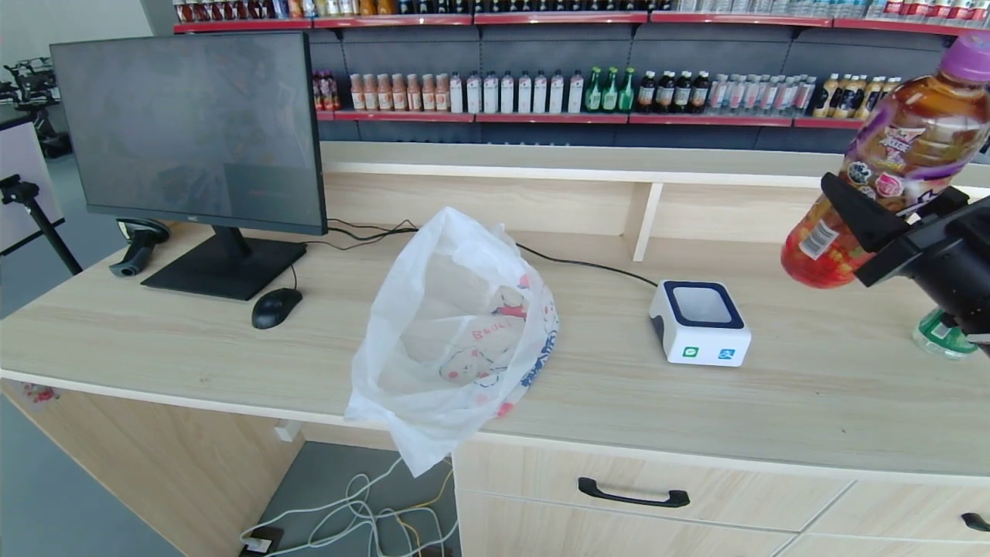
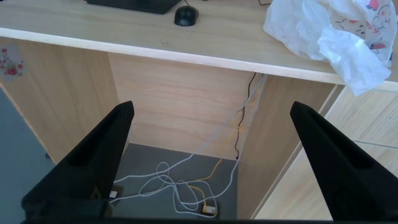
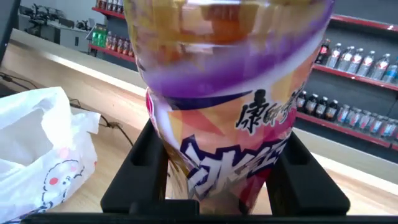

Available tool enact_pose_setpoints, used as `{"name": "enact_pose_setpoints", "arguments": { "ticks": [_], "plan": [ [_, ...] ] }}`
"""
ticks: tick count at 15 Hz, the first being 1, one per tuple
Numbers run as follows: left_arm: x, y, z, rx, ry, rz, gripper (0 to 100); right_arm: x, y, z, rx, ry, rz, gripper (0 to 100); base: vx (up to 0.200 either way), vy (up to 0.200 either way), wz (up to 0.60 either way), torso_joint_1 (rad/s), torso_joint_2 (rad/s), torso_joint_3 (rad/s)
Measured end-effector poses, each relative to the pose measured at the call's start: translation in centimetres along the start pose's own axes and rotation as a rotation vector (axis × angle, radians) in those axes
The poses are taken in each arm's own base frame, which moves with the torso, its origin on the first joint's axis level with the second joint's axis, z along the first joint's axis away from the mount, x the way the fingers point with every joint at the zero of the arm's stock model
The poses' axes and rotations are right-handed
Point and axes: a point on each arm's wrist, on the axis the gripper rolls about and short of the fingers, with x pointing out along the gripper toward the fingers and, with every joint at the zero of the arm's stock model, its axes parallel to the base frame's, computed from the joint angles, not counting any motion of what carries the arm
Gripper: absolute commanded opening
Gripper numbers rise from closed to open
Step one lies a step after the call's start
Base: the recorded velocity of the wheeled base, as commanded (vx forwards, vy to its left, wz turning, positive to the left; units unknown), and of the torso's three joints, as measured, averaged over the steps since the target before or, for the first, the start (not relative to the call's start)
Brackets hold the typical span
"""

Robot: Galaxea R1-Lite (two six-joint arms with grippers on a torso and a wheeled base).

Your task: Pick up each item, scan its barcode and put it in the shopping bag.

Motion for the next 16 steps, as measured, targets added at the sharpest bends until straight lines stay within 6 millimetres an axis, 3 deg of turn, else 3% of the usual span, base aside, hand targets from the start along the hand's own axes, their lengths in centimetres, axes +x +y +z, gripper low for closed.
{"name": "enact_pose_setpoints", "arguments": {
  "ticks": [4,7,13,16],
  "plan": [
    [0.0,0.0,0.0,0.000,0.000,0.000,100,-3.3,2.7,-1.1,0.174,0.114,0.072,0,0.000,0.000,0.00,0.000,0.00,0.000],
    [0.0,0.0,0.0,0.003,0.000,-0.002,100,-5.3,3.6,-0.8,0.198,0.142,0.093,0,-0.200,0.000,0.00,0.007,0.00,0.002],
    [0.0,0.0,0.0,0.004,0.000,-0.002,100,-5.5,3.5,-0.2,0.200,0.122,0.089,0,0.000,0.000,0.00,0.000,0.00,0.000],
    [0.0,0.0,0.0,0.003,0.000,-0.001,100,-4.9,3.3,0.2,0.217,0.095,0.086,0,0.000,0.200,0.00,0.002,0.01,0.002]
  ]
}}
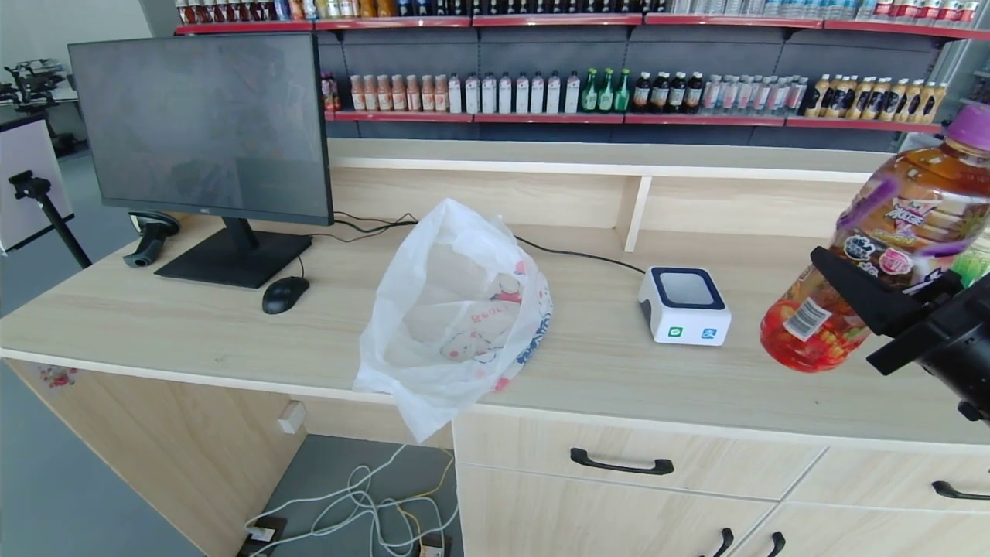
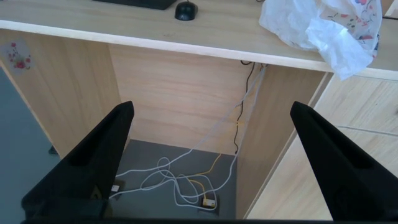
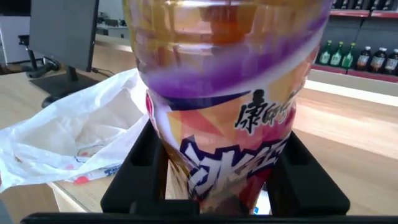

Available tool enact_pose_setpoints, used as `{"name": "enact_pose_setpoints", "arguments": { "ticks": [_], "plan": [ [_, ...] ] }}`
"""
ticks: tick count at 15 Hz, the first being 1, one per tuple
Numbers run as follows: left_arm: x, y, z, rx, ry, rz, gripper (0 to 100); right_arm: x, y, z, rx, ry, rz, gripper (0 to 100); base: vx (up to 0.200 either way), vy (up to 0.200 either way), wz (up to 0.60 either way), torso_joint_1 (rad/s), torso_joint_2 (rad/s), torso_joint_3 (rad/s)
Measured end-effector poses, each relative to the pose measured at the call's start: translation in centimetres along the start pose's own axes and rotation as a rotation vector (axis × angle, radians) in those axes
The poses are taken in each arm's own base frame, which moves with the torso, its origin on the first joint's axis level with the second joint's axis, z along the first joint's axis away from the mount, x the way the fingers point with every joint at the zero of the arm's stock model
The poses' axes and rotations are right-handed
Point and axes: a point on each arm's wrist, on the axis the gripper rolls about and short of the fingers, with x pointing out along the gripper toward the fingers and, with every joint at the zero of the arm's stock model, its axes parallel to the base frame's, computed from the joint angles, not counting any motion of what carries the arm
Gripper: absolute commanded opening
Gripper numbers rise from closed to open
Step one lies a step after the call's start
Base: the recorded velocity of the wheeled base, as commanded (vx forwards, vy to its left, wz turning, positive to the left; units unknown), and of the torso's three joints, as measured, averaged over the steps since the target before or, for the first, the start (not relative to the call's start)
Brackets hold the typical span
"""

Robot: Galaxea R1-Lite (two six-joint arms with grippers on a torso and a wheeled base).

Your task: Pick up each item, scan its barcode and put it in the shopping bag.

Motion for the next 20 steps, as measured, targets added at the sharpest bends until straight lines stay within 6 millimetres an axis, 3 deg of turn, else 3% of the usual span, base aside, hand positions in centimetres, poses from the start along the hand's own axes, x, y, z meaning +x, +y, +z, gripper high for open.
{"name": "enact_pose_setpoints", "arguments": {
  "ticks": [5,14,20],
  "plan": [
    [0.0,0.0,0.0,0.000,0.000,0.000,100,0.4,-0.2,0.3,0.006,-0.019,-0.001,0,0.000,0.200,0.00,0.003,0.01,0.004],
    [0.0,0.0,0.0,-0.001,0.000,0.000,100,0.8,0.5,0.4,0.061,-0.031,0.037,0,0.000,0.000,0.00,0.000,0.00,0.000],
    [0.0,0.0,0.0,-0.001,0.000,-0.001,100,1.0,1.1,0.4,0.078,-0.029,0.067,0,0.000,0.000,0.60,0.006,0.00,0.000]
  ]
}}
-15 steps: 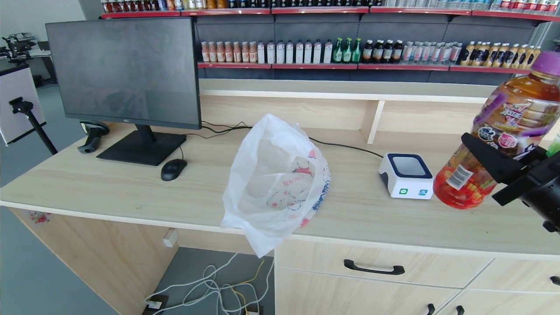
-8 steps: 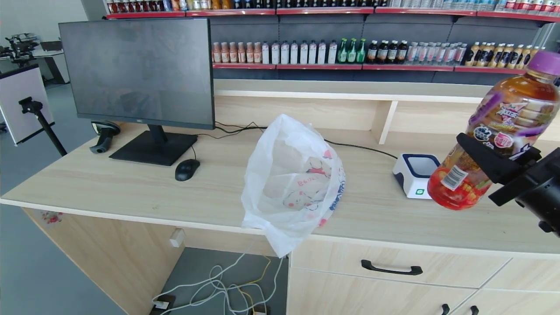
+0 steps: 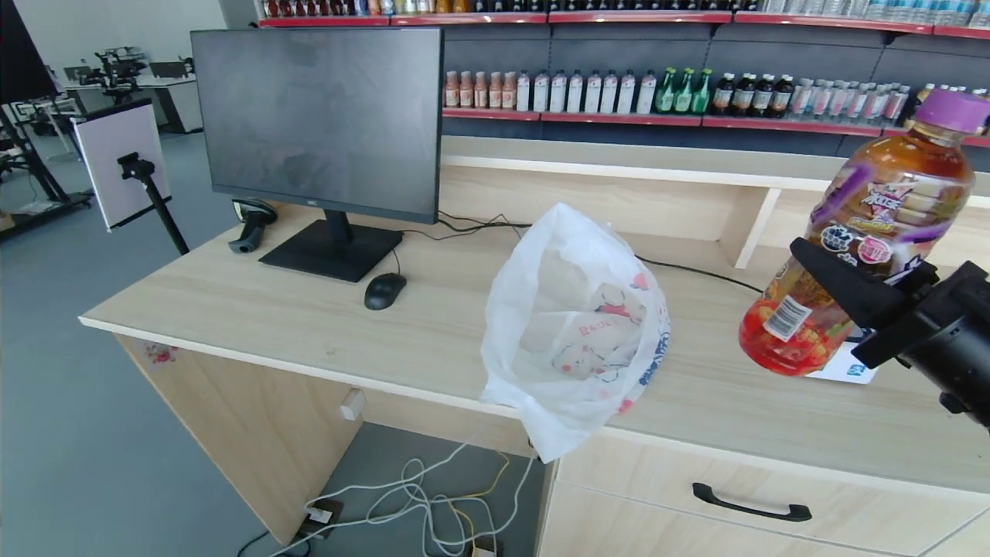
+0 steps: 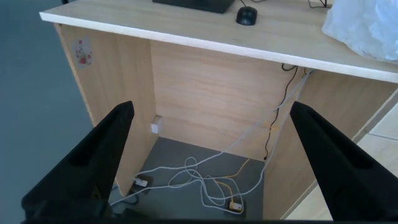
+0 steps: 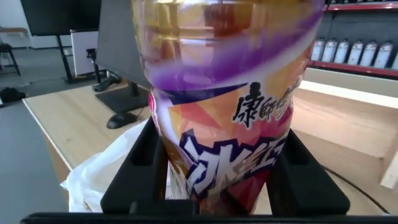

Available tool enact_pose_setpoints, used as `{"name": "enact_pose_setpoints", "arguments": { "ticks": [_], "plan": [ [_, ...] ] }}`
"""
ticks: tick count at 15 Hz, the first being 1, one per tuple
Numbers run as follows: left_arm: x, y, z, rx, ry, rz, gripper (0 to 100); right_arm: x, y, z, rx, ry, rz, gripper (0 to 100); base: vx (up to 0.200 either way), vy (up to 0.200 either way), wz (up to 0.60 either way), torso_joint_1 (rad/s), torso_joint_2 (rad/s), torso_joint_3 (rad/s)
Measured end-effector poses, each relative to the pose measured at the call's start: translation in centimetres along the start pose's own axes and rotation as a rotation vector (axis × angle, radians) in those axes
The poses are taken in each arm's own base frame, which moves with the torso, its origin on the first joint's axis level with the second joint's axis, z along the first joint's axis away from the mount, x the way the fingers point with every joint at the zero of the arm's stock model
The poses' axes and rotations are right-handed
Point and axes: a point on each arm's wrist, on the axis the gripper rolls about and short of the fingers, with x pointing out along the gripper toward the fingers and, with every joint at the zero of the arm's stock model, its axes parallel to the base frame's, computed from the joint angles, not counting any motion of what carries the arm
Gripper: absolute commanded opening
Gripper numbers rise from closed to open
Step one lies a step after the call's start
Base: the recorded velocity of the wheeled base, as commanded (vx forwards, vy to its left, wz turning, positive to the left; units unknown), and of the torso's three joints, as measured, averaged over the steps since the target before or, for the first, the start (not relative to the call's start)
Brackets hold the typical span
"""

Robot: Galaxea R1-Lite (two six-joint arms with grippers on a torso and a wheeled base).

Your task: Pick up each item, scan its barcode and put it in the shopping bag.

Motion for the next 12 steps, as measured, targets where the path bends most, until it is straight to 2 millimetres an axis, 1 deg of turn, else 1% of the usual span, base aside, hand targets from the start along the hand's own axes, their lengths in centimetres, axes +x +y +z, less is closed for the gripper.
{"name": "enact_pose_setpoints", "arguments": {
  "ticks": [3,5,7,10,12],
  "plan": [
    [0.0,0.0,0.0,0.001,0.000,0.001,100,0.2,0.7,0.1,0.015,-0.010,0.033,0,0.000,0.000,0.60,-0.002,0.00,0.004],
    [0.0,0.0,0.0,0.001,0.000,0.001,100,0.4,1.2,-0.3,0.028,0.001,0.058,0,0.000,0.000,0.00,0.000,0.00,0.000],
    [0.0,0.0,0.0,0.000,0.000,0.000,100,0.8,1.6,-1.3,0.051,0.039,0.083,0,0.000,0.000,0.00,0.000,0.00,0.000],
    [0.0,0.0,0.0,0.000,0.000,0.001,100,2.9,1.2,-2.2,0.057,0.041,0.081,0,0.000,0.000,0.00,0.000,0.00,0.000],
    [0.0,0.0,0.0,0.000,0.000,0.000,100,4.6,0.6,-3.2,0.059,0.051,0.073,0,0.000,0.000,0.00,0.000,0.00,0.000]
  ]
}}
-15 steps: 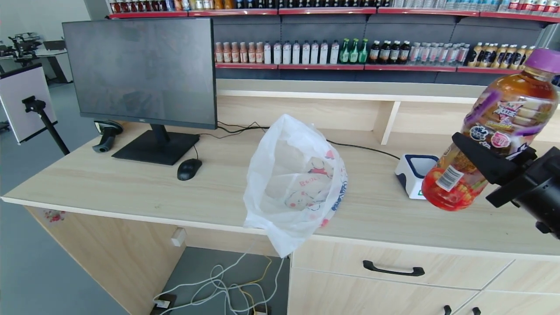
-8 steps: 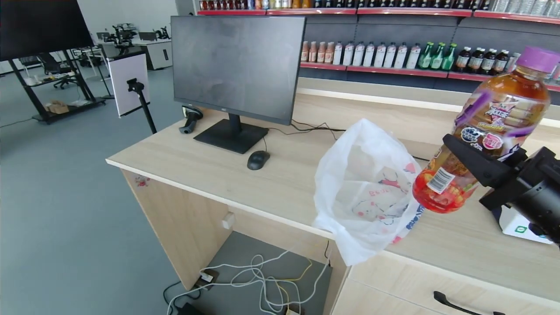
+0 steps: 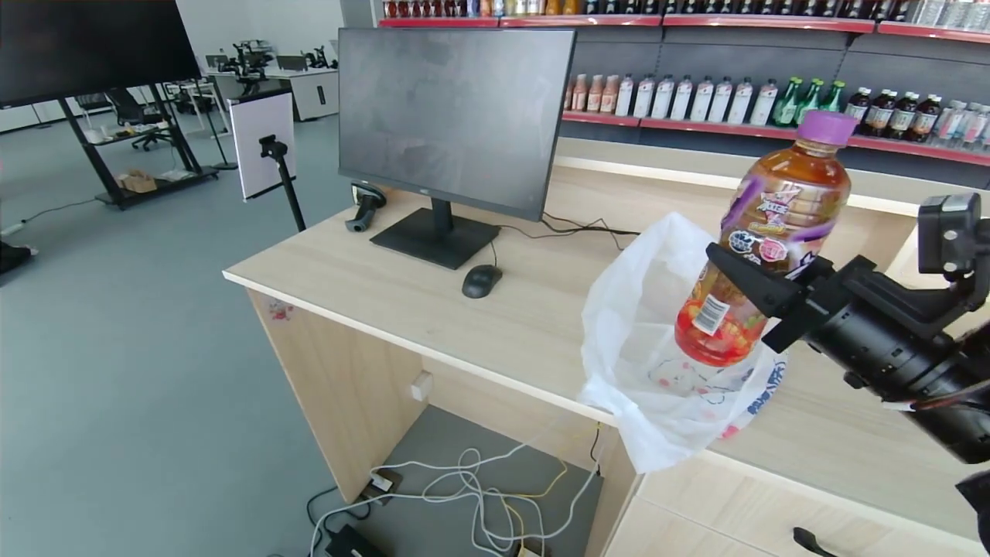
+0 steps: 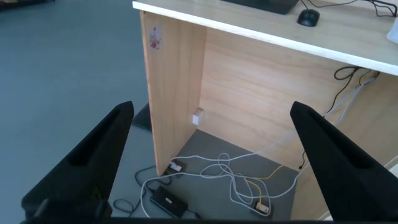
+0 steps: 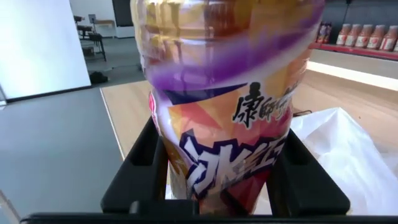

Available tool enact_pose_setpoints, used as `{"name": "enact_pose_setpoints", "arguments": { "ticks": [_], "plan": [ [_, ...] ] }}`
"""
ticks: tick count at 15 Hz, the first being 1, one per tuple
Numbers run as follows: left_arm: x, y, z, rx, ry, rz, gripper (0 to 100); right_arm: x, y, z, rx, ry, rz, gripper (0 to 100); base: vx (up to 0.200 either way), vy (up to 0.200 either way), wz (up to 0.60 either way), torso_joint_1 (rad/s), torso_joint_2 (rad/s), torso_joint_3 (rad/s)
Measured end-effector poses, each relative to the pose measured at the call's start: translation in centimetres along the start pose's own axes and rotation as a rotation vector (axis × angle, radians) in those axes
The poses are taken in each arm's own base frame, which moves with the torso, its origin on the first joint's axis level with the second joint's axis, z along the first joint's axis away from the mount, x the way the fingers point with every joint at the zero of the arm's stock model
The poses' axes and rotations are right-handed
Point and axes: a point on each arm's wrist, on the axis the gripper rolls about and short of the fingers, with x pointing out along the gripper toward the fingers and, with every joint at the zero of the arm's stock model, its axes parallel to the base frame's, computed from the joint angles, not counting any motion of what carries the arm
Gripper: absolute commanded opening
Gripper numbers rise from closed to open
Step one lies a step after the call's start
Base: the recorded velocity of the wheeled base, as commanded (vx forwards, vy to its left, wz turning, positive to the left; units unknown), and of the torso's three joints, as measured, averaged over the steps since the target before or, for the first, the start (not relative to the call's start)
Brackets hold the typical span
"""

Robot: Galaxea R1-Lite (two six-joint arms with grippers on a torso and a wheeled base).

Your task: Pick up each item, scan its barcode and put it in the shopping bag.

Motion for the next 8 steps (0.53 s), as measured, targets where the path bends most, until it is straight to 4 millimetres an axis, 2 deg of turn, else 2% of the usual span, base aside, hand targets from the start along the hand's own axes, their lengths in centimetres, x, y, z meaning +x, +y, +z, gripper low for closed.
{"name": "enact_pose_setpoints", "arguments": {
  "ticks": [4,8],
  "plan": [
    [0.0,0.0,0.0,0.000,0.000,0.000,100,3.8,-1.6,-3.3,0.014,0.041,-0.011,0,0.000,0.000,0.00,0.000,0.00,0.000],
    [0.0,0.0,0.0,0.000,0.000,0.000,100,6.6,-3.0,-5.9,0.008,0.048,-0.020,0,0.000,0.000,0.00,0.000,0.00,0.000]
  ]
}}
